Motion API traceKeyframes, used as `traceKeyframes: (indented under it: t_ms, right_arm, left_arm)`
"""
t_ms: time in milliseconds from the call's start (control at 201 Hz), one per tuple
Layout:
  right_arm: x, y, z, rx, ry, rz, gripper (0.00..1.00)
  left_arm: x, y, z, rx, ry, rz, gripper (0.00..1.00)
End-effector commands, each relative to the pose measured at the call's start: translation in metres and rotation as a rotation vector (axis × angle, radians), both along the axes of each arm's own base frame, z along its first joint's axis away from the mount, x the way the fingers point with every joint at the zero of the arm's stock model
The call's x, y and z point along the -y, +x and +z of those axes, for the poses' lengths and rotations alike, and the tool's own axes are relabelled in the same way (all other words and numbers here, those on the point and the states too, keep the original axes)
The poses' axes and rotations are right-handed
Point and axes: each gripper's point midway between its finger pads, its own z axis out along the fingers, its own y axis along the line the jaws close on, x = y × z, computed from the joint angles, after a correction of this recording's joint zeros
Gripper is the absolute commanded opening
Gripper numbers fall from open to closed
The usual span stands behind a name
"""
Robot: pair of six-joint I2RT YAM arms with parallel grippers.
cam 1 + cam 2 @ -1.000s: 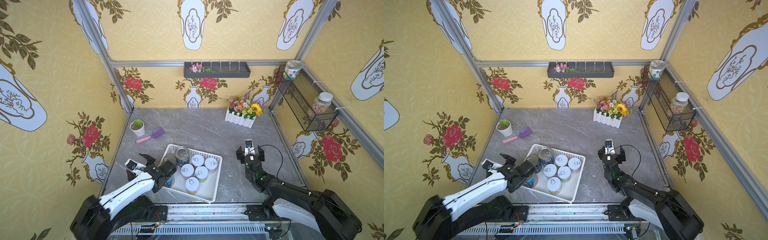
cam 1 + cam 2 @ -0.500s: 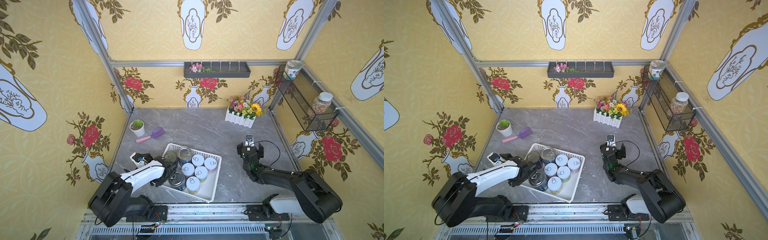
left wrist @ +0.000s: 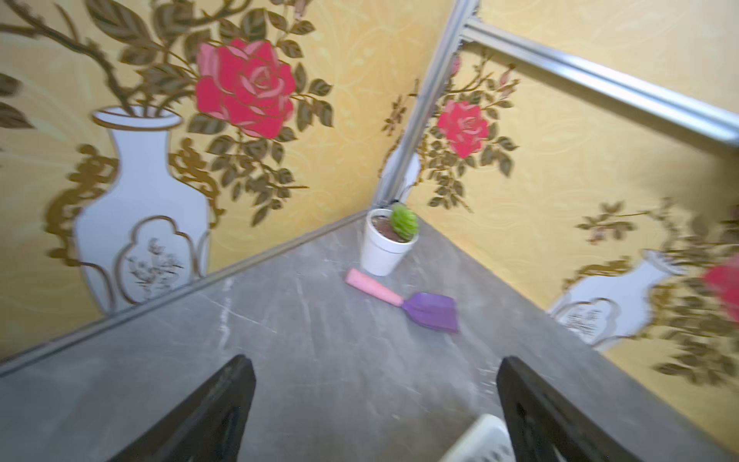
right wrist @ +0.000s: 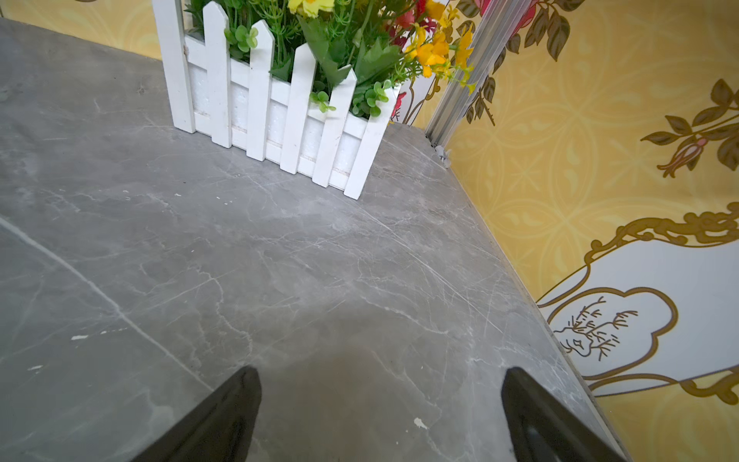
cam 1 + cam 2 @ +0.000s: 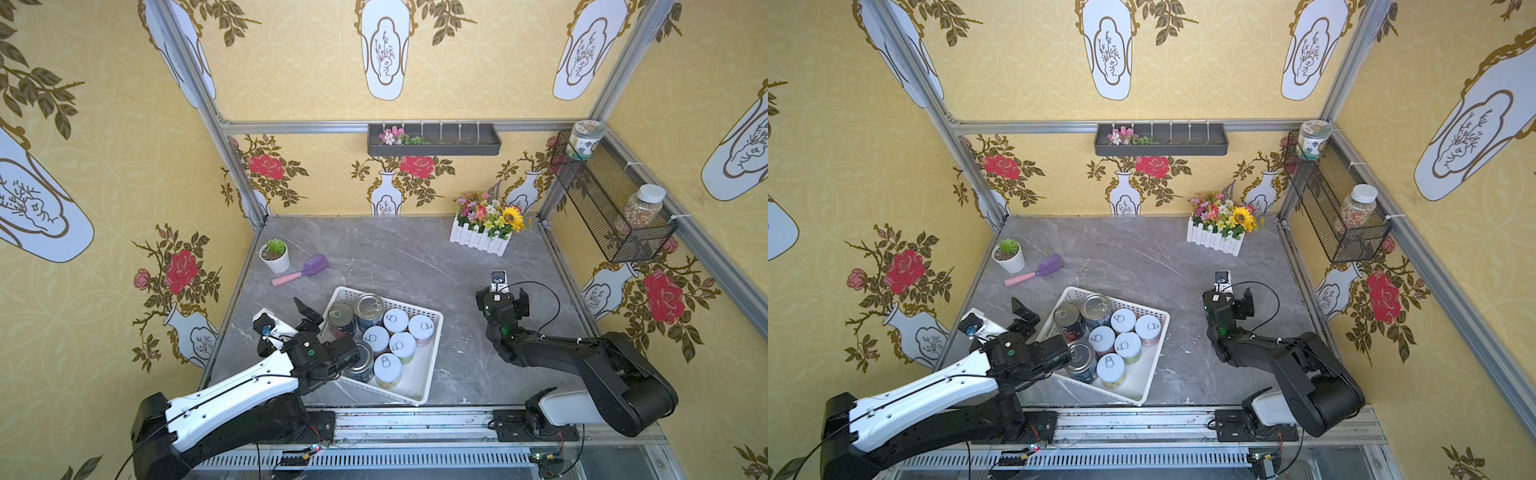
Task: Put the canned food in the basket
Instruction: Reset both arms
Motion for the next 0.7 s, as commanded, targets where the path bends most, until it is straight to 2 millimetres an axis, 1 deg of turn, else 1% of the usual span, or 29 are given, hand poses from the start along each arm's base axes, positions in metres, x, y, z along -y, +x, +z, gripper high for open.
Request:
traceKeyframes:
  t_ms: [0, 50, 65, 119, 129, 149, 199, 259, 314, 368, 393, 423, 433, 438, 443, 453, 458, 478, 513, 548, 582, 642, 697]
  right_arm:
    - [-0.005, 0.006, 0.008, 0.028, 0.016, 0.023, 0.97]
    - [-0.007, 0.006, 0.008, 0.025, 0.017, 0.031, 0.97]
    - [-0.007, 0.006, 0.008, 0.025, 0.018, 0.030, 0.97]
    - [-0.006, 0.004, 0.007, 0.024, 0.023, 0.032, 0.97]
    - [-0.006, 0.004, 0.007, 0.023, 0.024, 0.032, 0.97]
    - [-0.006, 0.004, 0.007, 0.024, 0.026, 0.031, 0.97]
    - [-0.006, 0.004, 0.008, 0.028, 0.028, 0.031, 0.97]
    - [-0.006, 0.004, 0.008, 0.028, 0.029, 0.032, 0.97]
    - [-0.006, 0.003, 0.008, 0.027, 0.030, 0.031, 0.97]
    - [-0.006, 0.004, 0.008, 0.027, 0.030, 0.030, 0.97]
    - [-0.007, 0.004, 0.008, 0.028, 0.032, 0.033, 0.97]
    - [-0.007, 0.003, 0.007, 0.024, 0.034, 0.032, 0.97]
    - [-0.006, 0.003, 0.008, 0.025, 0.034, 0.032, 0.97]
    - [-0.006, 0.003, 0.007, 0.023, 0.034, 0.031, 0.97]
    - [-0.007, 0.003, 0.008, 0.025, 0.035, 0.032, 0.97]
    - [-0.007, 0.003, 0.008, 0.025, 0.035, 0.032, 0.97]
    - [-0.006, 0.003, 0.007, 0.024, 0.035, 0.031, 0.97]
    - [-0.006, 0.003, 0.008, 0.027, 0.037, 0.031, 0.97]
    - [-0.006, 0.003, 0.008, 0.027, 0.039, 0.031, 0.97]
    - [-0.006, 0.002, 0.008, 0.029, 0.044, 0.032, 0.97]
    - [-0.006, 0.001, 0.008, 0.033, 0.049, 0.032, 0.97]
    - [-0.005, 0.000, 0.009, 0.040, 0.054, 0.032, 0.97]
    - [-0.005, -0.001, 0.010, 0.044, 0.057, 0.031, 0.97]
  left_arm:
    - [0.026, -0.004, 0.072, 0.095, 0.073, -0.172, 1.00]
    - [0.042, -0.008, 0.104, 0.092, 0.075, -0.269, 1.00]
    - [0.045, -0.009, 0.116, 0.096, 0.061, -0.290, 1.00]
    - [0.056, -0.013, 0.148, 0.093, 0.045, -0.359, 1.00]
    - [0.057, -0.013, 0.149, 0.086, 0.063, -0.364, 1.00]
    - [0.060, -0.014, 0.160, 0.084, 0.055, -0.381, 1.00]
    - [0.065, -0.015, 0.180, 0.070, 0.057, -0.406, 1.00]
    - [0.070, -0.015, 0.195, 0.055, 0.048, -0.428, 1.00]
    - [0.076, -0.017, 0.203, 0.042, 0.011, -0.470, 1.00]
    - [0.094, -0.021, 0.208, 0.028, -0.019, -0.546, 1.00]
    - [0.108, -0.023, 0.209, 0.017, -0.029, -0.595, 1.00]
    - [0.130, -0.024, 0.212, 0.022, -0.021, -0.664, 1.00]
    - [0.137, -0.024, 0.213, 0.020, 0.016, -0.695, 1.00]
    - [0.141, -0.025, 0.214, 0.028, 0.008, -0.711, 1.00]
    - [0.142, -0.025, 0.219, 0.035, 0.030, -0.727, 1.00]
    - [0.152, -0.027, 0.218, 0.039, 0.032, -0.776, 1.00]
    - [0.155, -0.028, 0.223, 0.054, 0.012, -0.793, 1.00]
    - [0.169, -0.031, 0.223, 0.083, -0.004, -0.861, 1.00]
    - [0.182, -0.038, 0.221, 0.120, -0.100, -0.952, 1.00]
    - [0.185, -0.043, 0.218, 0.145, -0.210, -0.995, 1.00]
    - [0.185, -0.046, 0.219, 0.179, -0.271, -1.027, 1.00]
    - [0.184, -0.048, 0.219, 0.224, -0.249, -1.046, 1.00]
    - [0.171, -0.039, 0.209, 0.217, -0.169, -0.956, 1.00]
